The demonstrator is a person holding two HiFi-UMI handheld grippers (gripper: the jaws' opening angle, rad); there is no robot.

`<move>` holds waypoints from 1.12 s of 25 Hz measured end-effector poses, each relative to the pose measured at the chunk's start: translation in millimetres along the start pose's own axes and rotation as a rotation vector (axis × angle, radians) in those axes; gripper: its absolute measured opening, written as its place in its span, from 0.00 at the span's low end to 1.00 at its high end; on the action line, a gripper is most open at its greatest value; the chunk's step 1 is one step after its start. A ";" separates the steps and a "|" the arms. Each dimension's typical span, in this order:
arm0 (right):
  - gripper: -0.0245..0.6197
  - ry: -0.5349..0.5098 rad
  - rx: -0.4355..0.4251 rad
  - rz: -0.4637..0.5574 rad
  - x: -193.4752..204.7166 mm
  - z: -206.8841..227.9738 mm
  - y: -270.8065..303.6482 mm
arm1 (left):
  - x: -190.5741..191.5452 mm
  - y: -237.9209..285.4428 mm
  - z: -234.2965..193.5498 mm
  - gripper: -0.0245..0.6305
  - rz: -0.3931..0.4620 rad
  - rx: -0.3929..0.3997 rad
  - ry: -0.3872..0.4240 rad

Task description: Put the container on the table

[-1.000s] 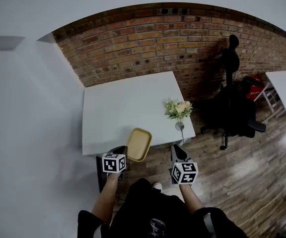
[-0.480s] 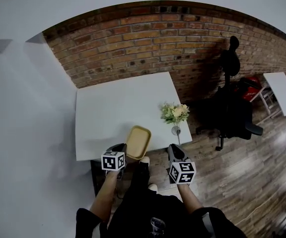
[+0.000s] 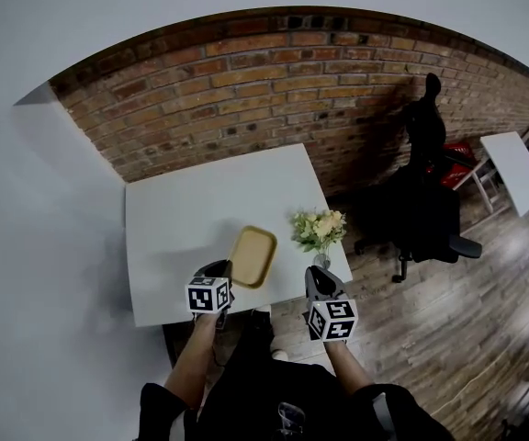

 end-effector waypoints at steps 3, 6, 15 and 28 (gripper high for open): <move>0.08 -0.004 0.004 0.001 -14.9 2.1 19.1 | -22.1 16.7 -9.1 0.08 0.002 0.013 0.001; 0.08 -0.011 0.009 0.005 -30.1 5.3 36.3 | -45.2 31.3 -15.4 0.08 0.013 0.012 0.039; 0.08 -0.018 0.052 0.031 -67.1 15.3 71.8 | -100.7 78.2 -25.8 0.08 0.025 0.072 0.040; 0.08 -0.008 0.088 -0.004 -74.2 17.1 105.4 | -123.9 148.1 -30.5 0.08 0.025 0.064 -0.129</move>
Point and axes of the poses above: the fingertips, and each gripper's own axes: y forward along the fingers, z to its right, x out of its underside, the point moved 10 cm from there along -y, backward along the fingers, and after that the axes turned 12 degrees about -x, right-handed, at the moved point
